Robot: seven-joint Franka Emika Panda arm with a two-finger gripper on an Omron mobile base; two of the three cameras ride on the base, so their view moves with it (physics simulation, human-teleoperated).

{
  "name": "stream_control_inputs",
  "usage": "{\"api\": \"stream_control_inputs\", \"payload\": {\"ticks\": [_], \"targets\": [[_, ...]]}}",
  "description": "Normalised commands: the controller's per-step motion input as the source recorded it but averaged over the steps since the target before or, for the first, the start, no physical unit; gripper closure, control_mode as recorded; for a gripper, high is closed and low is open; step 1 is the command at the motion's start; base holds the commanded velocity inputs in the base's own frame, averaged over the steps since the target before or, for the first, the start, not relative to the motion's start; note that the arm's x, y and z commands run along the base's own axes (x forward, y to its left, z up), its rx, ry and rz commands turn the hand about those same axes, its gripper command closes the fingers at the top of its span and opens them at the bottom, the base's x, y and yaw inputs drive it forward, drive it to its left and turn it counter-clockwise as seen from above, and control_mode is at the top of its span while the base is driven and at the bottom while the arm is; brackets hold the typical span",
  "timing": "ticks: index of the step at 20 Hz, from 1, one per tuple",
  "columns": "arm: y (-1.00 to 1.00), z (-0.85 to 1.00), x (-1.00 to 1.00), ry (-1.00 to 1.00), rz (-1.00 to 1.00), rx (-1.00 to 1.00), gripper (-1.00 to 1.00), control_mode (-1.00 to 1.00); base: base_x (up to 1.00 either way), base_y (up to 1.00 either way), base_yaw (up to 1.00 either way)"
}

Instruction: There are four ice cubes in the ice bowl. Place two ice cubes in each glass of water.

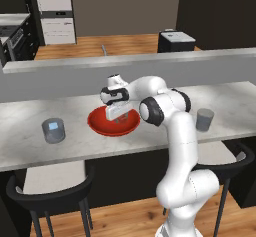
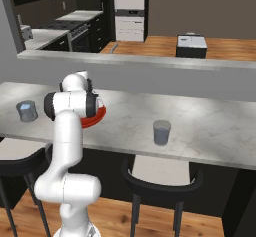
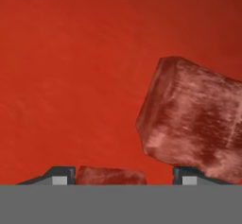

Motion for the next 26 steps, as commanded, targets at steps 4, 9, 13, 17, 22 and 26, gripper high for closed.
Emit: {"api": "stream_control_inputs", "payload": {"ticks": [4, 9, 13, 17, 22, 26], "targets": [[0.00, -0.23, 0.00, 0.00, 0.00, 0.00, 1.00, -1.00, 0.00, 0.00, 0.00], [0.00, -0.10, 0.00, 0.00, 0.00, 0.00, 1.00, -1.00, 0.00, 0.00, 0.00], [0.00, 0.03, -0.08, 0.00, 0.00, 0.00, 1.00, -1.00, 0.00, 0.00, 0.00], [0.00, 0.53, -0.31, 0.00, 0.00, 0.00, 1.00, -1.00, 0.00, 0.00, 0.00], [0.00, 0.83, -0.44, 0.00, 0.00, 0.00, 1.00, -1.00, 0.00, 0.00, 0.00], [-0.22, 0.64, -0.66, -0.02, 0.00, 0.00, 1.00, -1.00, 0.00, 0.00, 0.00]]}}
